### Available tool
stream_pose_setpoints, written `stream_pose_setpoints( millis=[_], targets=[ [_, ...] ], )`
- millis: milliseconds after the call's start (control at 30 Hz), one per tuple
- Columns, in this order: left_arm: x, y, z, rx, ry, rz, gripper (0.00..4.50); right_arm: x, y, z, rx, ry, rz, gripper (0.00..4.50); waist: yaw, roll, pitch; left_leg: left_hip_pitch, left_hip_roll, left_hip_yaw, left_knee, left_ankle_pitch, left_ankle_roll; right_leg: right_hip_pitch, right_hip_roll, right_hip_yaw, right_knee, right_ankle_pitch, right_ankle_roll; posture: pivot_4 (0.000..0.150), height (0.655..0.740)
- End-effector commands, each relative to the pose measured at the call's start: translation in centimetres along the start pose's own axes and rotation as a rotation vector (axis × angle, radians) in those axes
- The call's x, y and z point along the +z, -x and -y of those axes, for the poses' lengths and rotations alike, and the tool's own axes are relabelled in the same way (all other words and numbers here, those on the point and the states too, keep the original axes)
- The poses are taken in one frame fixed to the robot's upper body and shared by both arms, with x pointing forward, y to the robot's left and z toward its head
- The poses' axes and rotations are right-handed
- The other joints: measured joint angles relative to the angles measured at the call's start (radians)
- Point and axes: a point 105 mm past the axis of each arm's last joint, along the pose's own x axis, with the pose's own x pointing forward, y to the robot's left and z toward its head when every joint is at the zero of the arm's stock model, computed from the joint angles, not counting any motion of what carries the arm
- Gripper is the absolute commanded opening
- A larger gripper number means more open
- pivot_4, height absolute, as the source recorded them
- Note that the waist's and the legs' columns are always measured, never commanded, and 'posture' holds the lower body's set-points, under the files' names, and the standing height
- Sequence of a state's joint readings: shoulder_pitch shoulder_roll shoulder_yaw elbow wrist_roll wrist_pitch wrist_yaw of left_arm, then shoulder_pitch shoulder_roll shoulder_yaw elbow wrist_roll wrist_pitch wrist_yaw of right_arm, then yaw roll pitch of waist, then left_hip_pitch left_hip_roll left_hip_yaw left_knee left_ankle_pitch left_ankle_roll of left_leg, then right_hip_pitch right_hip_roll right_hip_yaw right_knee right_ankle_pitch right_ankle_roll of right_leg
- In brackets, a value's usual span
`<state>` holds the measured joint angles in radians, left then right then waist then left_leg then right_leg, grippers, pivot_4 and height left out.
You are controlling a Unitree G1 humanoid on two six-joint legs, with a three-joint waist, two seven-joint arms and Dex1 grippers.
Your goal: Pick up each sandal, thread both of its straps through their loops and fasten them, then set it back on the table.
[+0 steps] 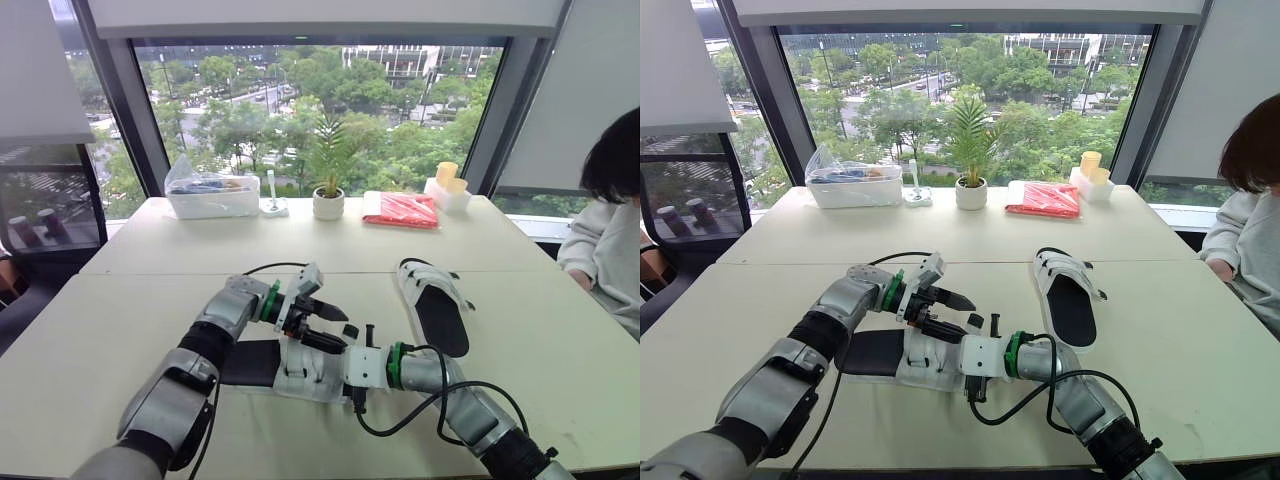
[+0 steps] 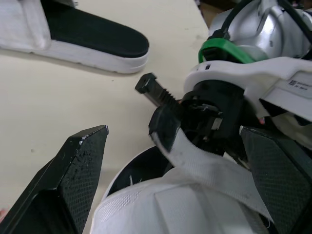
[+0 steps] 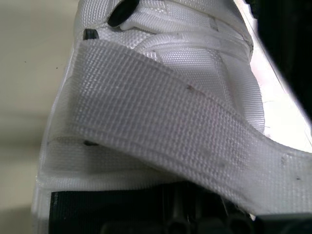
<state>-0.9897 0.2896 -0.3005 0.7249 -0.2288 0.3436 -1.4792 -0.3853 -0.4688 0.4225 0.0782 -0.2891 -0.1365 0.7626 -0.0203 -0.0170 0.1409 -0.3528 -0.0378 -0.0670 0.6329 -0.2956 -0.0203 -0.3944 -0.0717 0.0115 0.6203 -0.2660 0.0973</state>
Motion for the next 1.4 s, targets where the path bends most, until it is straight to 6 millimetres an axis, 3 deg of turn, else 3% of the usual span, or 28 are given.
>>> stream_pose_setpoints(
  millis=[33,67,300,433,667,733,1267,1400],
  targets=[
    [1.5,-0.5,0.0,-0.014,-0.029,0.018,3.94,-4.3,-0.3,-5.5,0.169,-0.118,-0.179,0.00,0.000,0.000,0.000,0.000,0.000,0.000,0.000,0.000,0.000,0.000,0.000,0.000,0.000,0.000,0.000,0.150,0.7374],
    [1.5,-0.6,0.0,-0.013,-0.028,0.020,3.62,-4.3,-0.3,-5.5,0.168,-0.118,-0.179,0.00,0.000,0.000,0.000,0.000,0.000,0.000,0.000,0.000,0.000,0.000,0.000,0.000,0.000,0.000,0.000,0.150,0.7374],
    [1.4,-0.2,-0.2,-0.008,-0.009,0.016,0.04,-4.3,-0.3,-5.4,0.162,-0.123,-0.182,0.00,0.001,0.000,0.000,0.000,0.000,0.000,0.000,0.000,0.000,-0.001,0.000,0.000,0.004,0.000,0.000,0.150,0.7374],
    [1.6,0.3,-0.3,0.010,0.005,0.027,0.04,-4.4,-0.3,-5.5,0.163,-0.124,-0.182,0.00,0.001,0.000,0.000,0.001,0.000,0.000,0.001,0.000,0.000,-0.001,0.000,0.000,0.005,0.000,0.000,0.150,0.7374],
    [5.4,3.5,-1.2,0.104,0.090,0.245,0.04,-4.4,-0.3,-5.4,0.161,-0.126,-0.181,0.00,0.000,-0.001,0.000,0.000,0.000,-0.001,0.002,0.000,0.000,-0.003,0.000,0.000,0.008,0.000,0.000,0.150,0.7374],
    [5.6,4.1,-1.3,0.131,0.114,0.281,0.04,-4.3,-0.3,-5.6,0.164,-0.128,-0.180,0.00,0.000,-0.001,0.000,0.000,0.000,-0.001,0.002,0.000,0.000,-0.002,0.000,0.000,0.008,0.000,0.001,0.150,0.7374],
    [0.7,3.8,-4.1,0.331,0.158,0.260,0.04,-4.4,0.0,-5.7,0.176,-0.123,-0.182,0.00,0.003,-0.001,0.001,-0.002,0.000,-0.002,0.007,0.000,0.000,-0.002,0.000,-0.001,0.009,0.000,0.000,0.150,0.7374],
    [0.3,4.1,-4.3,0.351,0.160,0.253,0.04,-4.5,0.1,-5.8,0.175,-0.126,-0.186,0.00,0.004,-0.001,0.000,-0.002,0.000,-0.003,0.009,0.000,0.000,-0.001,0.000,-0.001,0.010,0.000,0.000,0.150,0.7374]
  ],
)
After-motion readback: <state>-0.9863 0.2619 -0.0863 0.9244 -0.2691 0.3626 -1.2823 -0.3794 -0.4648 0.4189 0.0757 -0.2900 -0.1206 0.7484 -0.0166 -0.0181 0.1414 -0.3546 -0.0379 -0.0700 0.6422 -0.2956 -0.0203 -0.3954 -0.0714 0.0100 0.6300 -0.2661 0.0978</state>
